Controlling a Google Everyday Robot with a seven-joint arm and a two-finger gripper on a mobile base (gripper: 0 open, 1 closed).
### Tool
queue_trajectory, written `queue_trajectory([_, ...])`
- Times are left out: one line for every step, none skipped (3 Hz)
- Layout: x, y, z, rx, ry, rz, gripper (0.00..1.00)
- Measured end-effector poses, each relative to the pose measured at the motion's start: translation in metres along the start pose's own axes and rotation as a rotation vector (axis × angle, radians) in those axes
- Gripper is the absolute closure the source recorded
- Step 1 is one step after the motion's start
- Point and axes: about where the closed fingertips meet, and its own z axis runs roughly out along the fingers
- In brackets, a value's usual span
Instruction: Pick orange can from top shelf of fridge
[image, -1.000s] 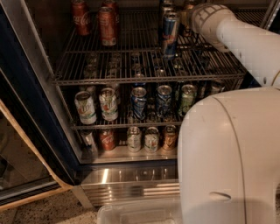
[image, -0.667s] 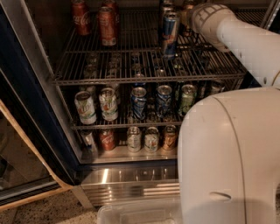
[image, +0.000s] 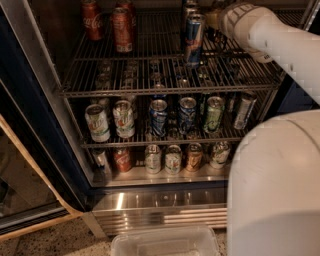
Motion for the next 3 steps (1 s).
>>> queue_trajectory([-0.024,-0.015,-0.05,0.074,-0.038,-0.034,1.0])
queue_trajectory([-0.026,-0.012,-0.055,0.06,-0.039,-0.042,1.0])
queue_trajectory([-0.029,-0.013,-0.077,0.059,-0.019,-0.047,1.0])
